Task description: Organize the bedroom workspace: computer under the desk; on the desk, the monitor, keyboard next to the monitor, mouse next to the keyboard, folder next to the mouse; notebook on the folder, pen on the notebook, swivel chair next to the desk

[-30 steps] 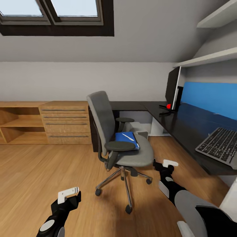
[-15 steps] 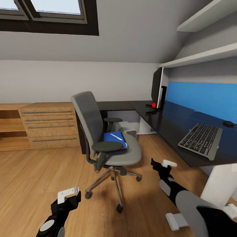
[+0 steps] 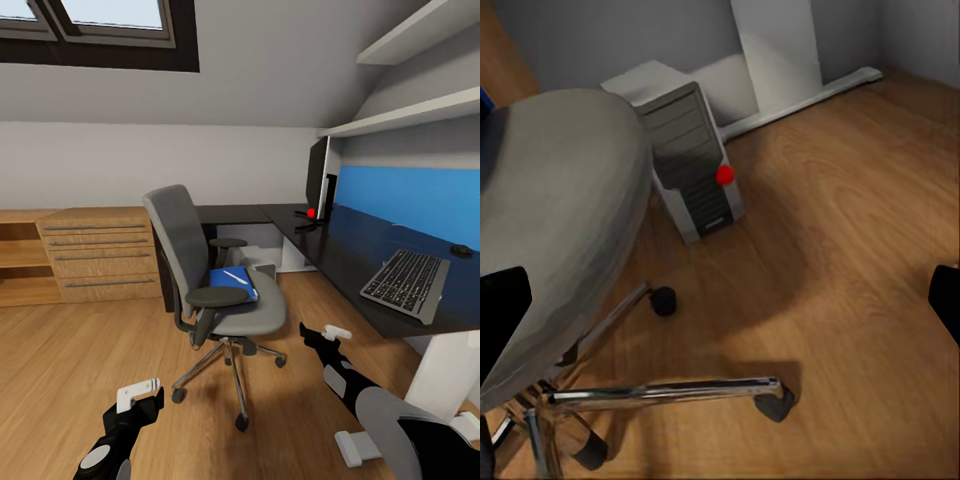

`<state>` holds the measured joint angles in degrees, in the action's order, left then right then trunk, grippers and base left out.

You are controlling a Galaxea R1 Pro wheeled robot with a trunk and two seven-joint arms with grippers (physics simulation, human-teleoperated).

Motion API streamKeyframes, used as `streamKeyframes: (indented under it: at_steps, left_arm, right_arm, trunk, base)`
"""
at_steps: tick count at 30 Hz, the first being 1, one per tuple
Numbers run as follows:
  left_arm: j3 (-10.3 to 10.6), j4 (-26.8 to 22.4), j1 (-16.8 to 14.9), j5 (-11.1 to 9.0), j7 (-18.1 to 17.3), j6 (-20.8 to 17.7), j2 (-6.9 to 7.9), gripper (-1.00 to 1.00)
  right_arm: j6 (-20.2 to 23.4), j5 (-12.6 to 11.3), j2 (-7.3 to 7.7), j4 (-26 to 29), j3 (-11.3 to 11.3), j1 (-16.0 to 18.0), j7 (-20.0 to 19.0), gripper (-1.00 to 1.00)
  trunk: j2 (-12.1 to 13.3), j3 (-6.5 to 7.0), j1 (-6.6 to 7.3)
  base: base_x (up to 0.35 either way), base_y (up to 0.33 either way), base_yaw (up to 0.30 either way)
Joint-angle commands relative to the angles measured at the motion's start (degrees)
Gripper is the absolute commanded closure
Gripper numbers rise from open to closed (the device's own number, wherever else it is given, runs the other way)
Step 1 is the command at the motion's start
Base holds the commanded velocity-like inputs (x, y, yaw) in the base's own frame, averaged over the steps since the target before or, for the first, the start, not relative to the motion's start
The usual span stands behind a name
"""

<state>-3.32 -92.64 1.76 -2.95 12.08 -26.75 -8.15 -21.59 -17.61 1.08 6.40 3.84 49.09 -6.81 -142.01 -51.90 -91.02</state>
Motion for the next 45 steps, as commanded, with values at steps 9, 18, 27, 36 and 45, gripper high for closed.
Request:
streamKeyframes:
  at_steps: [9, 18, 27, 36, 45]
  left_arm:
    - [-0.02, -0.09, -0.01, -0.31, 0.23, -0.23, -0.03, -1.0]
    - [-2.08, -0.09, -0.01, -0.37, 0.23, -0.04, -0.02, -1.0]
    - [-5.69, -0.09, -0.01, -0.39, 0.15, 0.13, -0.03, -1.0]
    - [-7.1, -0.09, -0.01, -0.39, -0.06, 0.21, -0.03, -1.0]
    - [-7.22, -0.09, -0.01, -0.39, -0.11, 0.37, -0.03, -1.0]
  right_arm:
    - [0.85, -0.72, -0.24, -0.26, 0.38, 0.04, -1.13, -1.0]
    - [8.03, -3.77, -0.25, 0.33, 1.1, 0.06, -1.53, -1.0]
    - [19.42, -13.44, 0.05, 5.68, 1.78, 0.2, -1.25, -1.0]
    - [24.44, -24.26, 0.28, 8.2, 1.89, 0.22, -1.32, -1.0]
    - [24.55, -25.03, 0.31, 8.18, 1.87, 0.16, -1.33, -1.0]
  trunk:
    - [-0.02, -0.05, 0.01]
    - [-0.02, -0.05, 0.01]
    - [-0.02, -0.05, 0.01]
    - [-0.02, -0.05, 0.01]
    - [-0.02, -0.05, 0.01]
  base:
    - [0.016, 0.0, 0.0]
    - [0.219, 0.0, 0.0]
    - [0.036, 0.0, 0.0]
    - [0.2, 0.0, 0.0]
    - [0.228, 0.0, 0.0]
